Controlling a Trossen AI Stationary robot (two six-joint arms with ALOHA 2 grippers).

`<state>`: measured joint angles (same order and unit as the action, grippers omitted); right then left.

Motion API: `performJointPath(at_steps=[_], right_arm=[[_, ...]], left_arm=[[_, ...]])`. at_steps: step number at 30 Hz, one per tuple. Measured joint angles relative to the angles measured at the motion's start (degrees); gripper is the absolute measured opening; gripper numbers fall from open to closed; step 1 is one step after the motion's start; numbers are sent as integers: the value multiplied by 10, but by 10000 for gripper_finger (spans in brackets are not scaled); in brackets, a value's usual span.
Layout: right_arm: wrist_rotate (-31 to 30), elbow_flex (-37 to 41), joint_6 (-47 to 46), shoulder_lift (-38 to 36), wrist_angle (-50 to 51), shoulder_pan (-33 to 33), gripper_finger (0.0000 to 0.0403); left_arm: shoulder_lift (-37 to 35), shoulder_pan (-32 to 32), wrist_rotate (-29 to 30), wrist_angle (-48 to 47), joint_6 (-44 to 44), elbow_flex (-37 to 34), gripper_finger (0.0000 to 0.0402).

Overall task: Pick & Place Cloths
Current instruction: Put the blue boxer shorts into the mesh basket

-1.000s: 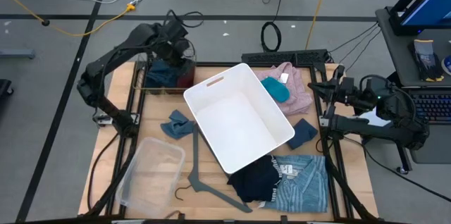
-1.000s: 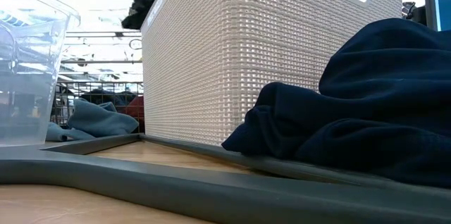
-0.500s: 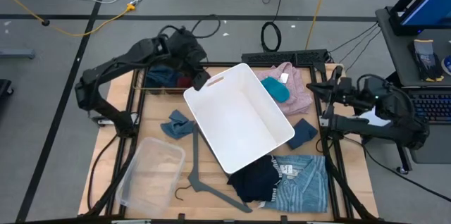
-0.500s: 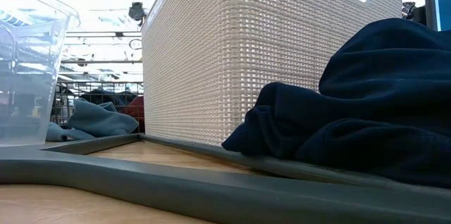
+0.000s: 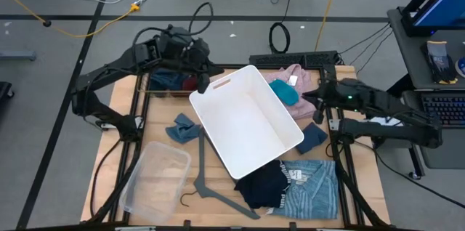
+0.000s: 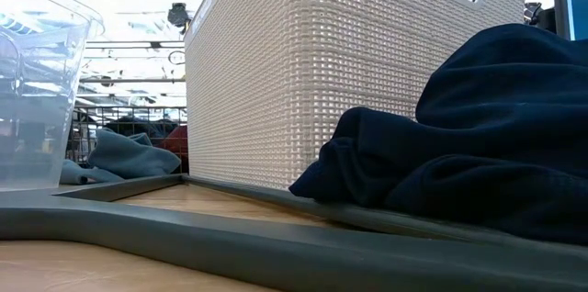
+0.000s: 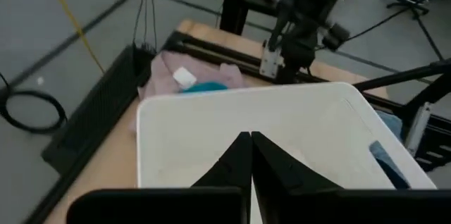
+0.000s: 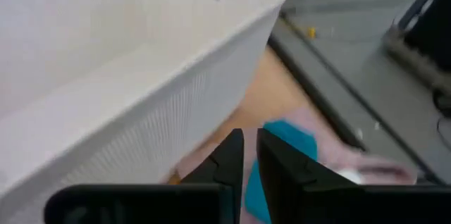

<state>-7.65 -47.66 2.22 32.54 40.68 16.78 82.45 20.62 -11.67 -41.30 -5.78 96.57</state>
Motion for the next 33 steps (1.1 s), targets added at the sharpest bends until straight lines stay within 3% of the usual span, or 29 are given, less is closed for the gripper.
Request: performJointPath(at_steps=[6,12,18,26,33], right_arm=[[2,0,-1,54,14,26,58],[7,0,-1,85,43,64,68],[88,0,-1,87,105,82,69],[140,0,-1,87,166,82,69],[229,0,4,87,176,81,69]], left_arm=[[-16,41,-16,71,20,-53,5],[-38,101,-97,150,5,-119,4],[-66,143,-133,203,12,-175,5],[-105,182,-169,283,8,-260,6],[-152,204,-186,284,-2,-310,10]])
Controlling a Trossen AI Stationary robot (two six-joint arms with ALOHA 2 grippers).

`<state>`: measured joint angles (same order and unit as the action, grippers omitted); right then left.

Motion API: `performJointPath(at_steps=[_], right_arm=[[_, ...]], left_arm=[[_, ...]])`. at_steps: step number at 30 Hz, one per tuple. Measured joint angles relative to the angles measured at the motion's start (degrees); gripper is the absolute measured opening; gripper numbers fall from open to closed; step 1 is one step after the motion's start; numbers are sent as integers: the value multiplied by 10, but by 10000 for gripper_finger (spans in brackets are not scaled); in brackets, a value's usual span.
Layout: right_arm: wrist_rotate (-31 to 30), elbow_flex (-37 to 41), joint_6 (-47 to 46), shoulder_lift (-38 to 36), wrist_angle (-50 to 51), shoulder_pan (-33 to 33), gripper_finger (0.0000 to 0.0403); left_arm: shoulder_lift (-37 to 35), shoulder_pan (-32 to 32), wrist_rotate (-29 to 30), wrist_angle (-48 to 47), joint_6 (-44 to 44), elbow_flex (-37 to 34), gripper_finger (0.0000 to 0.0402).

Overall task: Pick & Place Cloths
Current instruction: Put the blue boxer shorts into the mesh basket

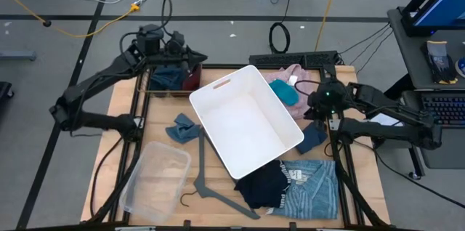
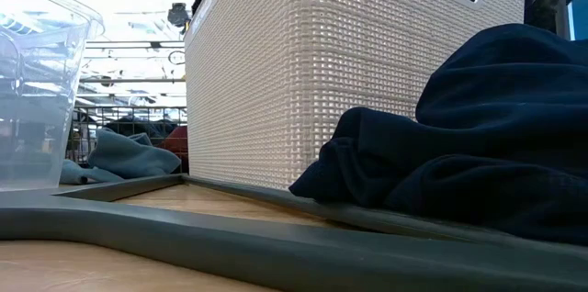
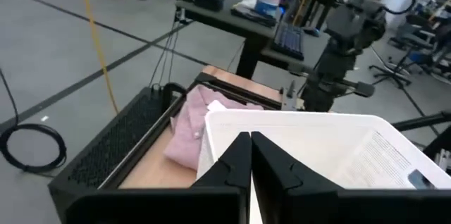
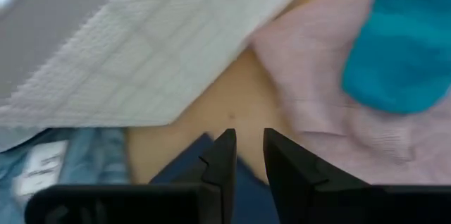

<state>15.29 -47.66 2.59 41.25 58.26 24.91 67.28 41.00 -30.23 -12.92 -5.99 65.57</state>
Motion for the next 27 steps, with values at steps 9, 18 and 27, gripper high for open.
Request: performJointPath(at_steps=[9,18,27], right_arm=[[57,0,-4,-9,94,-49,68],[151,0,-125,-27,106,-175,39],[121,-9,-299,-26,33,-370,4]], left_arm=[[-53,5,-3,-3,1,-10,10],[-75,0,-4,-20,-9,-10,10],[-75,-19,-4,-22,-23,-10,2]])
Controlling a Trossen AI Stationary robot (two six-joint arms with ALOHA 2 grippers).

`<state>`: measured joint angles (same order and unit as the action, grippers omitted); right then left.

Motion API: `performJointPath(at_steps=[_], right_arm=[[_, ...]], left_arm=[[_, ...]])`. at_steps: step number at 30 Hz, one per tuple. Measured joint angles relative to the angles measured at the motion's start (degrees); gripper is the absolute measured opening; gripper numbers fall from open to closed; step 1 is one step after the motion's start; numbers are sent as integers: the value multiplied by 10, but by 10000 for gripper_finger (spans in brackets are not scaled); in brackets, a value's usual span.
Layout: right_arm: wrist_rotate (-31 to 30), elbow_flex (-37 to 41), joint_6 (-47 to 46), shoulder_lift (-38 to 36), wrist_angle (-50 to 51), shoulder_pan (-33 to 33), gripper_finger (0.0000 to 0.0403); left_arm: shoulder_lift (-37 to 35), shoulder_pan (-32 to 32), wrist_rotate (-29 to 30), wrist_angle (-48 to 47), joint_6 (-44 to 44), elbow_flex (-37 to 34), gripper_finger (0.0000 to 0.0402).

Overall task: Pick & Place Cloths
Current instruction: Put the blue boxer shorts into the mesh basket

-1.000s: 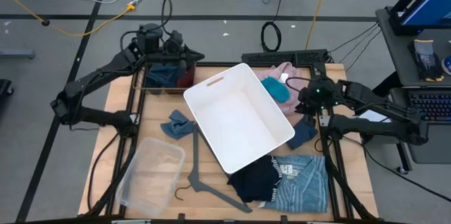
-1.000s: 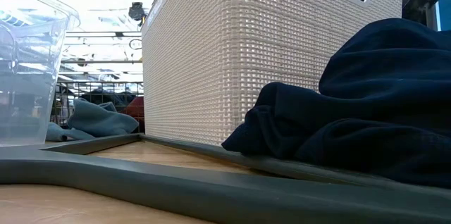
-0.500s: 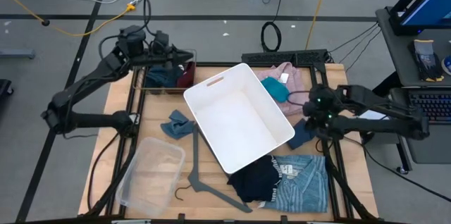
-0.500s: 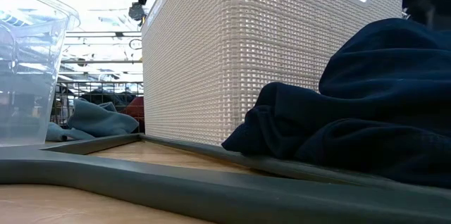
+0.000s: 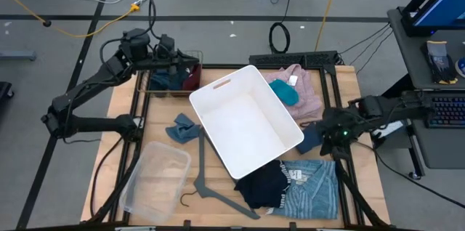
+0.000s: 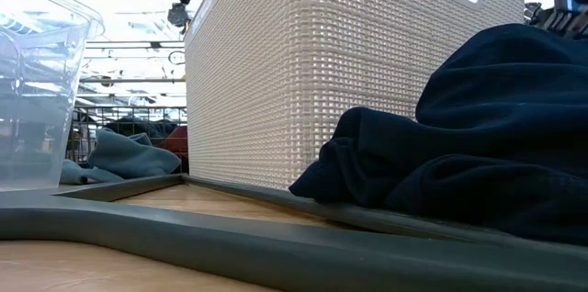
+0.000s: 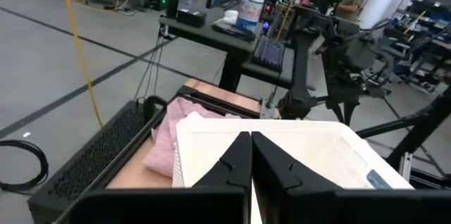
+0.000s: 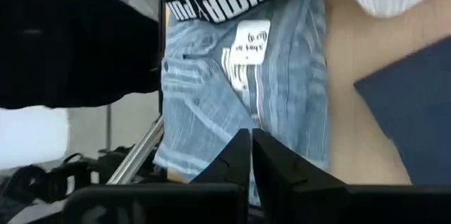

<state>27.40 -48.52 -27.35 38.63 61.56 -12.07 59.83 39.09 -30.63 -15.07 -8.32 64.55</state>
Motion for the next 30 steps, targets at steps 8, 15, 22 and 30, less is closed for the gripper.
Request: performJointPath(at_steps=[8,15,22,30], right_arm=[[-106,-16,-130,45,-99,-165,1],[-153,-16,-176,131,-205,-273,1],[-200,-16,-187,196,-304,-316,1],[-218,-25,-145,278,-374,-319,1]], left_arm=[[0,-17,-8,-1,-8,0,9],[-12,-34,-9,-2,-11,0,12],[-43,-44,-9,-9,-19,0,2],[-88,-55,-8,-52,-39,0,9]])
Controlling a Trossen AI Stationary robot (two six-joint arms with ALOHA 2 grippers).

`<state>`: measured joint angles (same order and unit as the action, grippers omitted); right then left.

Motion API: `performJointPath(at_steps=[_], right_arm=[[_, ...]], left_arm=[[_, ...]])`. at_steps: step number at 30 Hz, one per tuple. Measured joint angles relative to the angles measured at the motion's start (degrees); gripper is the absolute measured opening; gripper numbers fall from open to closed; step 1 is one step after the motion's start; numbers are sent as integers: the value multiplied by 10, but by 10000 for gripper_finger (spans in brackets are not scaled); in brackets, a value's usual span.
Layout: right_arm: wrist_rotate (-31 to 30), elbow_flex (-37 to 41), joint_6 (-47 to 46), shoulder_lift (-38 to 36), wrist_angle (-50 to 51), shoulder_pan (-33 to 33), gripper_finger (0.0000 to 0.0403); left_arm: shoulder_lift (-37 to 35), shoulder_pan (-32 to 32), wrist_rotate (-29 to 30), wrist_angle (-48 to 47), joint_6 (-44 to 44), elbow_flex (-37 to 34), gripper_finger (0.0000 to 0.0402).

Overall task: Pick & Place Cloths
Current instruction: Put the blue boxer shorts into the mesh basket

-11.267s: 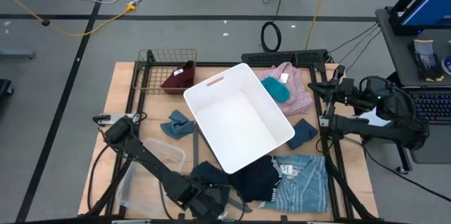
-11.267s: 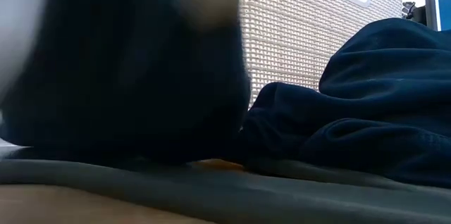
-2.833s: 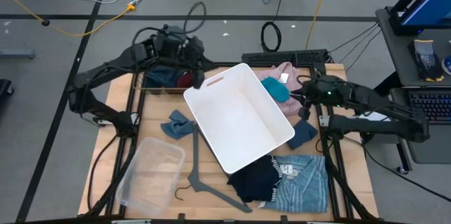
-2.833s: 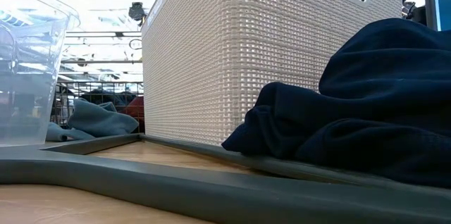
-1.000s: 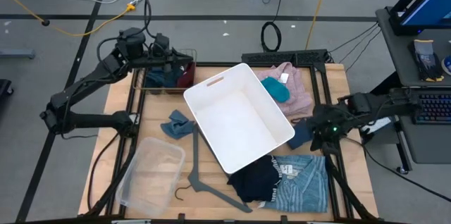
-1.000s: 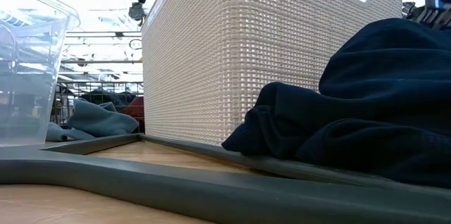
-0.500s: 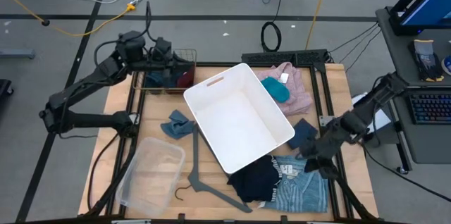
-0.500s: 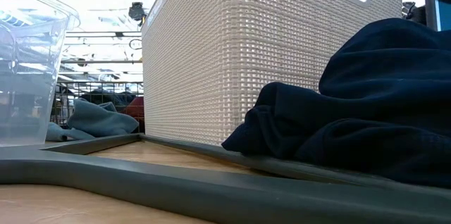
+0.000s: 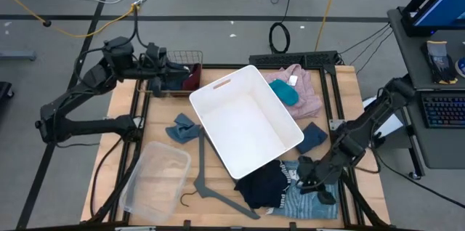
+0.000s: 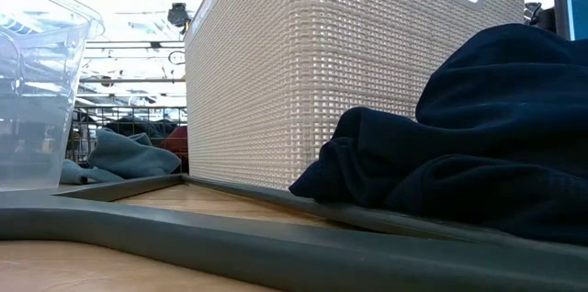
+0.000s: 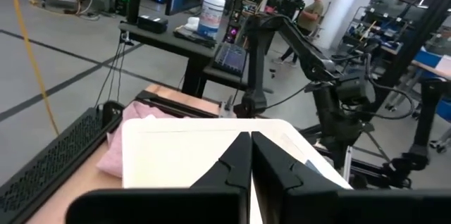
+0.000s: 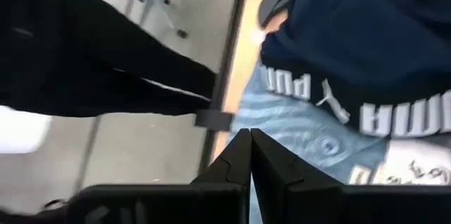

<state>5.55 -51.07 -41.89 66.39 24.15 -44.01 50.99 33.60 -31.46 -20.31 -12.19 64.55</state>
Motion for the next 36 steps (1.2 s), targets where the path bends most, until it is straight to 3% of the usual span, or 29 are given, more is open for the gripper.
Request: performJointPath(at_steps=[12,17,22,36], right_arm=[[-118,-113,101,112,60,2,2],[-117,-128,86,153,58,18,22],[-116,-128,57,178,57,30,50],[-114,-129,36,182,6,43,137]], left_arm=[[-55,0,0,-60,7,0,14],[-76,0,-1,-81,26,0,2],[-91,0,-11,-83,33,0,16],[-98,0,-15,-121,59,0,9]])
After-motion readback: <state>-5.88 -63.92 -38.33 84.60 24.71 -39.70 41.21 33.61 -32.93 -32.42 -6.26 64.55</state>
